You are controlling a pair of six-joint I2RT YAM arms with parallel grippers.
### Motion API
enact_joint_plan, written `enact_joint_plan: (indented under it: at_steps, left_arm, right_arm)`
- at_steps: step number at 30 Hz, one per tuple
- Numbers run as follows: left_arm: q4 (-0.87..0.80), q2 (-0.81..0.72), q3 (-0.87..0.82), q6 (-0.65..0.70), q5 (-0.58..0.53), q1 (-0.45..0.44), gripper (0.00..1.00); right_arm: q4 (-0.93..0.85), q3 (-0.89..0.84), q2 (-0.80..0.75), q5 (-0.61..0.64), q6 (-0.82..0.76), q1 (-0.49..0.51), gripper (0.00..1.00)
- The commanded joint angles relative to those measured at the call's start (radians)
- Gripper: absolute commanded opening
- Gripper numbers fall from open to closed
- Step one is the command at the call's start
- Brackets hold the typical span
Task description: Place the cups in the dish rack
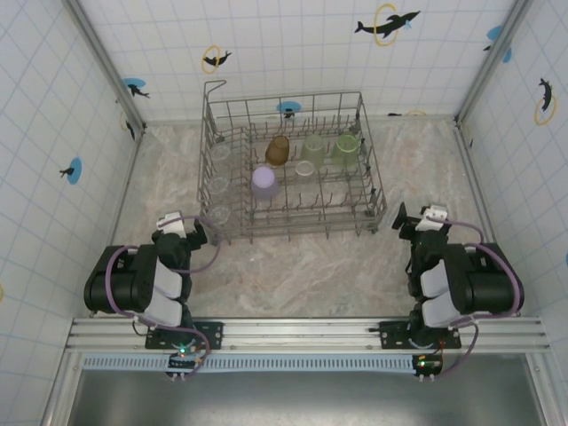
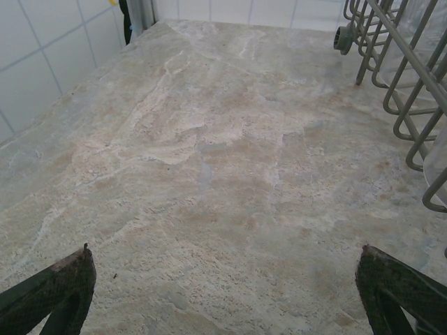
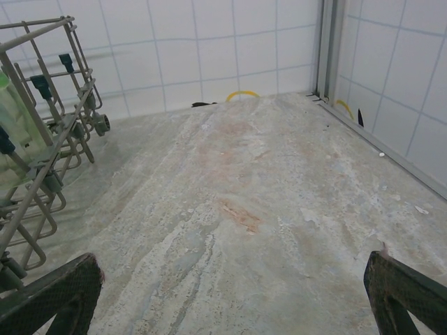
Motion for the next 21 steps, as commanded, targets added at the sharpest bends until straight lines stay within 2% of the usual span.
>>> enact_joint_plan:
  at_steps: [1, 3, 7, 21]
  left_arm:
    - [0.02, 0.0, -0.012, -0.009, 0.015, 0.014, 0.98]
    - [0.018, 0.0, -0.009, -0.009, 0.021, 0.016, 0.98]
    - [0.015, -0.001, -0.008, -0.011, 0.026, 0.018, 0.98]
    - [0.015, 0.0, -0.009, -0.011, 0.03, 0.022, 0.98]
  right_arm:
    - [0.11, -0.147, 0.022, 0.005, -0.016, 0.009, 0.99]
    - [-0.065, -0.086, -0.017, 0.014, 0.0, 0.01, 0.99]
    - [-0.17, -0.02, 0.004, 0.033, 0.001, 0.014, 0.99]
    - [-0.161, -0.024, 0.004, 0.049, -0.005, 0.023, 0.99]
